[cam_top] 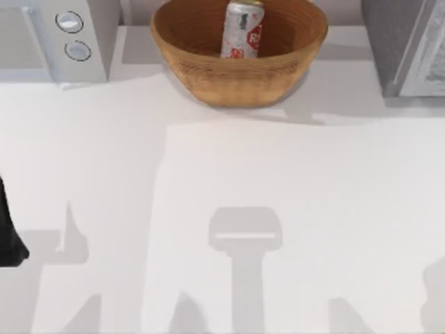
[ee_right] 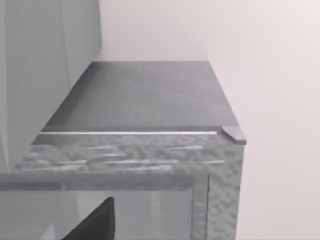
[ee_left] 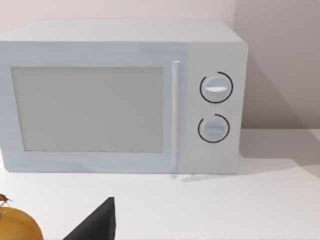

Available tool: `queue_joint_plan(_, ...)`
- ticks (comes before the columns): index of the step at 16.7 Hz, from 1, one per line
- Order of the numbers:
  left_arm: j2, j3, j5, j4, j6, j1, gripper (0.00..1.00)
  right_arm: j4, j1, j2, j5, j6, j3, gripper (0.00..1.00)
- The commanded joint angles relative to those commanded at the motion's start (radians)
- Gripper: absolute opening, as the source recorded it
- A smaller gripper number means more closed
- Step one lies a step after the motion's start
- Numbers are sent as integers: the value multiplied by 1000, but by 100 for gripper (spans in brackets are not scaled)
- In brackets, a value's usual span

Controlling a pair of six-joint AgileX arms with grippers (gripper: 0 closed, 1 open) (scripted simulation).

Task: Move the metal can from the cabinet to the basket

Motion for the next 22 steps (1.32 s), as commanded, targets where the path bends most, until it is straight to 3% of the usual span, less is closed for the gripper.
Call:
queue_joint_plan(9,0,0,0,0,0,0,100,-65,-2,-3,-1,-1,67,100)
queue_joint_plan(12,0,0,0,0,0,0,100,-64,57,-7,63,6,71,100)
queue_joint_plan(16,0,0,0,0,0,0,100,-69,262,-18,274,22,70,100)
queue_joint_plan(22,0,0,0,0,0,0,100,-89,733,-32,736,34,55,100)
